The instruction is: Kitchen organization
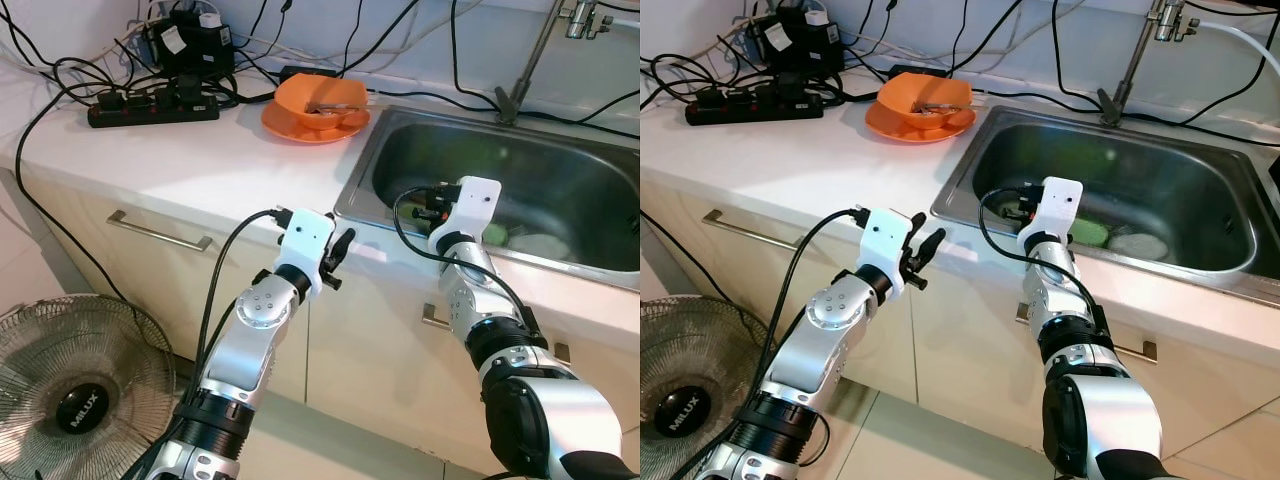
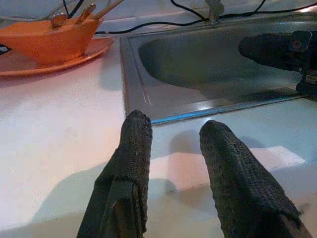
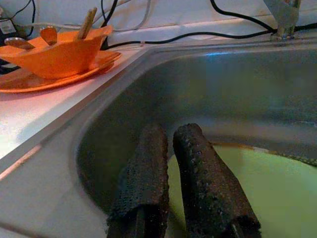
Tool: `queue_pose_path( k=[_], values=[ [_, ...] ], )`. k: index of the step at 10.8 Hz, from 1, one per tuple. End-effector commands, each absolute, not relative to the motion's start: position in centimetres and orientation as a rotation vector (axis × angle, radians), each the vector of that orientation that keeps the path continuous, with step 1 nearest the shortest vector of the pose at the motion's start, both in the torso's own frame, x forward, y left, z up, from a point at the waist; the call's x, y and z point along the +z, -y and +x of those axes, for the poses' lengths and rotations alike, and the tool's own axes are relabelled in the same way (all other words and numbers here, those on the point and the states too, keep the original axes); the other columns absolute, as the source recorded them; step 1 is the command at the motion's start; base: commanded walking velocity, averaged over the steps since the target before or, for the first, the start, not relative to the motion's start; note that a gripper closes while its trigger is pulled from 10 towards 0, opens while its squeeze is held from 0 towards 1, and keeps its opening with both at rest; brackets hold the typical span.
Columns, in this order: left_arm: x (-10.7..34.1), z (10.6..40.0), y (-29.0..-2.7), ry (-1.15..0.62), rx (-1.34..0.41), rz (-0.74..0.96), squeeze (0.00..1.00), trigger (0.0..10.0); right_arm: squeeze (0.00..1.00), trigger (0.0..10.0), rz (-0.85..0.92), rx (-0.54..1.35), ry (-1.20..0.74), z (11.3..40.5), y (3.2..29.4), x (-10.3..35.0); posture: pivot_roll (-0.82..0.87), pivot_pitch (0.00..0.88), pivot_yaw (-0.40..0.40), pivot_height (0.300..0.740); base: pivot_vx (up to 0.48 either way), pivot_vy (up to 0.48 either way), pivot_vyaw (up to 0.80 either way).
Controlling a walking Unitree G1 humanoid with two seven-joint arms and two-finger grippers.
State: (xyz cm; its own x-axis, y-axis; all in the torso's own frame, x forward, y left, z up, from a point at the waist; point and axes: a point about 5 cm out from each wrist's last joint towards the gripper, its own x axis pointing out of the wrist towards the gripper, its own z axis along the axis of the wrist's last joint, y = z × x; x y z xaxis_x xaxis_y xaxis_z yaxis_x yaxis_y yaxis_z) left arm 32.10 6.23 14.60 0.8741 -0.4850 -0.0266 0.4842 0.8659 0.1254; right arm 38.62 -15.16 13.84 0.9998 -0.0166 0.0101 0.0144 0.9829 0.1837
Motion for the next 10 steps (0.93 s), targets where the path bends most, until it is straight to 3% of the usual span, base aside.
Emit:
queue_pose_path(
  k=[1, 4, 5, 10],
  values=[
    [14.8, 32.3, -6.1, 0.018, -0.498, 0.13, 0.0, 10.0, 0.0, 10.0, 0.182, -0.003, -0.006, 38.5, 14.8, 13.5, 0.21, 0.03, -0.034, 0.74, 0.0, 0.0, 0.0],
    [15.7, 32.7, -7.4, 0.157, -0.374, 0.138, 0.0, 10.0, 0.0, 10.0, 0.11, 0.048, 0.158, 38.0, 13.8, 15.2, 0.2, 0.03, -0.033, 0.74, 0.0, 0.0, 0.0],
    [16.9, 32.9, -8.5, 0.286, -0.314, 0.17, 0.0, 10.0, 0.0, 10.0, 0.089, 0.077, 0.22, 37.4, 13.3, 15.6, 0.2, 0.023, -0.033, 0.74, 0.0, 0.0, 0.0],
    [17.0, 33.6, -10.9, 0.295, -0.196, 0.087, 0.0, 10.0, 0.0, 10.0, 0.08, 0.066, 0.293, 35.4, 13.7, 15.4, 0.18, 0.0, -0.022, 0.74, 0.0, 0.0, 0.0]
  ],
)
